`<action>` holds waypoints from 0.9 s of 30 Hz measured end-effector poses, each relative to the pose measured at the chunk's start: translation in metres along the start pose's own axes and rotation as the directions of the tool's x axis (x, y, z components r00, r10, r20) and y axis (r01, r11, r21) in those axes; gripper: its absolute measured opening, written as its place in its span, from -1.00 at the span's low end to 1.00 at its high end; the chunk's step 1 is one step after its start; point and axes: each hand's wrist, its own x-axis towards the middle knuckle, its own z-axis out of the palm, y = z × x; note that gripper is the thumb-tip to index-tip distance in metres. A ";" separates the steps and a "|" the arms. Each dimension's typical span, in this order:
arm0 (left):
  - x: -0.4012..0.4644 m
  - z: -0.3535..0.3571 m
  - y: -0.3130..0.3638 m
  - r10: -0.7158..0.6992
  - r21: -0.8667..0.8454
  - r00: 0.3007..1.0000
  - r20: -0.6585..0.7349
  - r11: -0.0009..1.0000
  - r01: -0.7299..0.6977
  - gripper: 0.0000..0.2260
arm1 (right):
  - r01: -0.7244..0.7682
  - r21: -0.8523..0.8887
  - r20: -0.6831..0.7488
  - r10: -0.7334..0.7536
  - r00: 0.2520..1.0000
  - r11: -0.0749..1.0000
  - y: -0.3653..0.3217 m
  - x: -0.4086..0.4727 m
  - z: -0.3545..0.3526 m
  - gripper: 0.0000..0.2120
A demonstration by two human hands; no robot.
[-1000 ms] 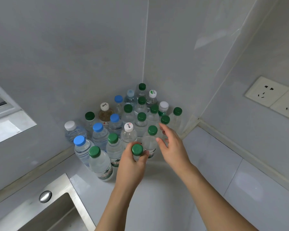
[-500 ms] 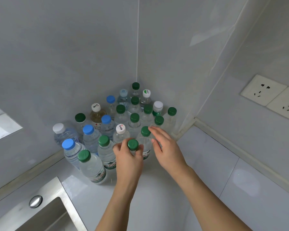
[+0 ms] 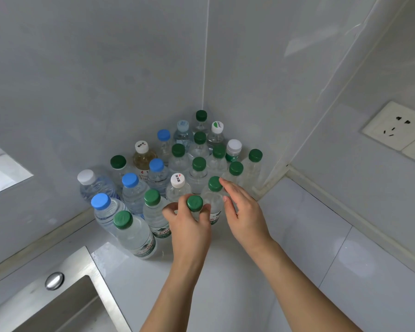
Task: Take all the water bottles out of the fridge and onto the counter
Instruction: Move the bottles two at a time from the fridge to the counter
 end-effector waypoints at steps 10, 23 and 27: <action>-0.006 0.006 -0.003 0.051 -0.013 0.995 -0.081 0.999 -0.052 -0.62 | -0.088 0.005 0.044 0.087 0.995 0.996 -0.012 -0.009 -0.015 -0.58; -0.073 0.023 0.054 0.445 0.183 0.889 -0.109 0.888 -0.422 -0.49 | -0.181 0.004 -0.178 0.178 0.968 0.984 -0.023 -0.071 -0.124 -0.52; -0.103 0.056 0.081 0.589 0.228 0.808 -0.016 0.789 -0.570 -0.53 | -0.234 -0.037 -0.261 0.217 0.941 0.971 -0.015 -0.105 -0.177 -0.53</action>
